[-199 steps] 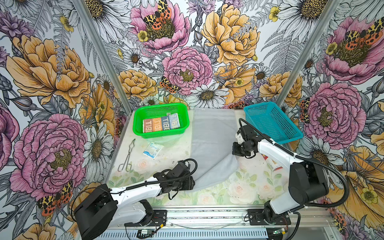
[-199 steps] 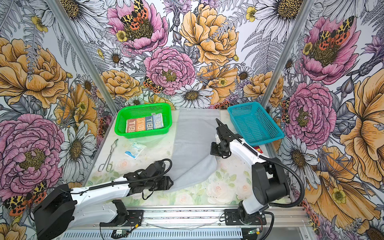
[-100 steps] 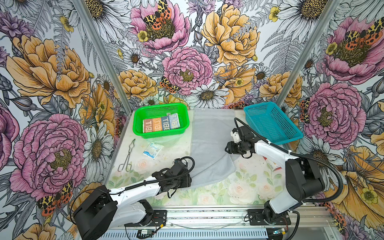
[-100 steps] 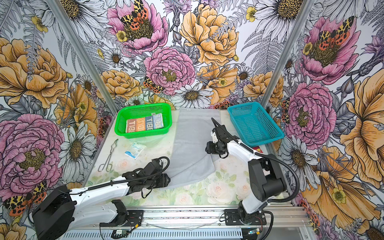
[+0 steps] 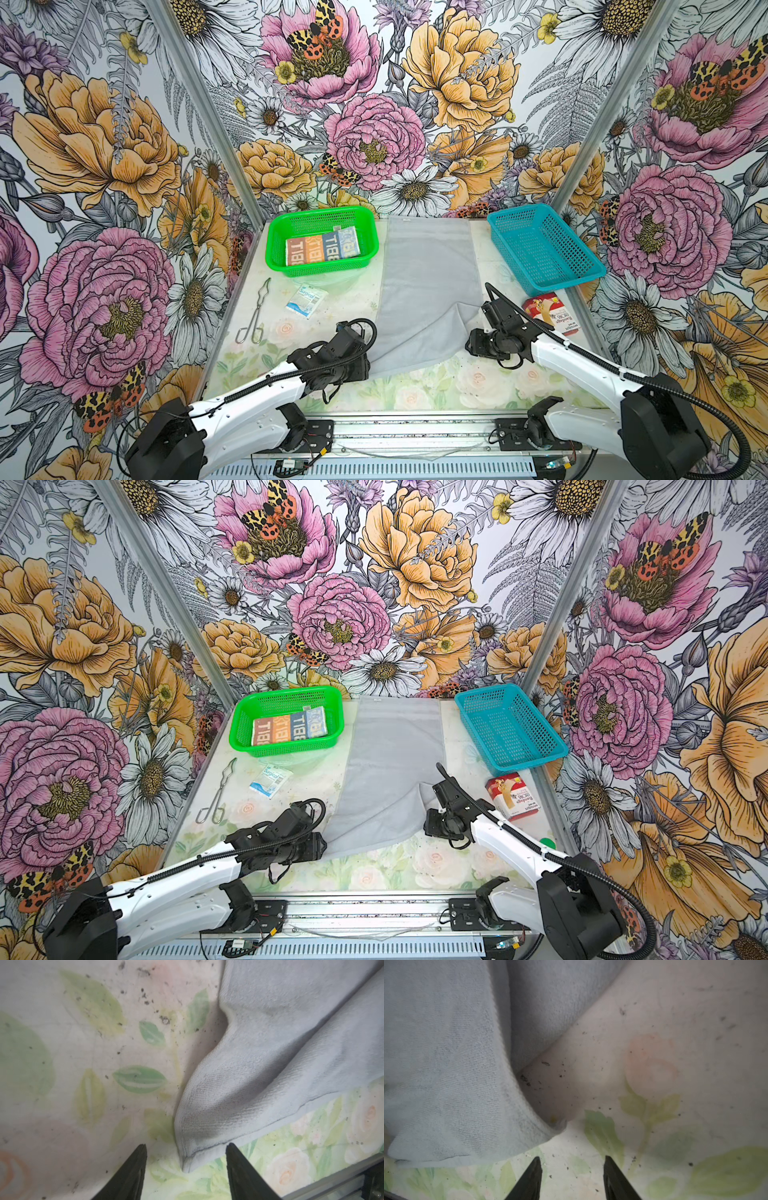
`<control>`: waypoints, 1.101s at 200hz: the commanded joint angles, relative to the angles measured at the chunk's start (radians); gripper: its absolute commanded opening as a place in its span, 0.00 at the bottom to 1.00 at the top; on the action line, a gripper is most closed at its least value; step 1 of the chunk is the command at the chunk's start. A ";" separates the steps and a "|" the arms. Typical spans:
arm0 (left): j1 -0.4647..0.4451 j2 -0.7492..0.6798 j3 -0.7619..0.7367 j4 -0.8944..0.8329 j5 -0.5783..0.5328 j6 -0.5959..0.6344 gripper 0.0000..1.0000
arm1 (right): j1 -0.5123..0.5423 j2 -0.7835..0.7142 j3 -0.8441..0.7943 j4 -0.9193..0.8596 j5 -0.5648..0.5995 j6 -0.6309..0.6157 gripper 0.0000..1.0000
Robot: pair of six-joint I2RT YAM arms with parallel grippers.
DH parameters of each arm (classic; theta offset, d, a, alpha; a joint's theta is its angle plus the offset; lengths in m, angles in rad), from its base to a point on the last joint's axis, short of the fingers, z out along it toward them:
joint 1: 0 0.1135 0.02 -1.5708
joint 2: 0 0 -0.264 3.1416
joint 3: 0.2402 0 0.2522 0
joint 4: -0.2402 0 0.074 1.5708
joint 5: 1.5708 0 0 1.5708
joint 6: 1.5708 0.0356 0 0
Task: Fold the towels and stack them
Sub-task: 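Grasp the towel's near corners with both grippers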
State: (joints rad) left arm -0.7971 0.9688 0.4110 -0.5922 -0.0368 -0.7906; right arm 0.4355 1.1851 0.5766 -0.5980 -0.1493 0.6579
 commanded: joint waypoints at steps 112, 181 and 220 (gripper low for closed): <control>-0.041 0.031 -0.019 -0.029 0.022 -0.048 0.55 | 0.016 0.270 0.042 0.307 -0.078 -0.070 0.39; -0.060 0.052 -0.017 -0.024 0.027 -0.053 0.51 | 0.073 0.281 0.014 0.291 -0.107 0.000 0.00; -0.088 0.083 -0.006 0.018 0.064 -0.045 0.37 | 0.129 0.123 -0.012 0.061 -0.011 0.094 0.00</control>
State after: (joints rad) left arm -0.8593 1.0214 0.4099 -0.5804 -0.0219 -0.8368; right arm 0.5262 1.4097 0.5972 -0.3298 -0.2306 0.6746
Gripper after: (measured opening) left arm 0.389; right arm 0.044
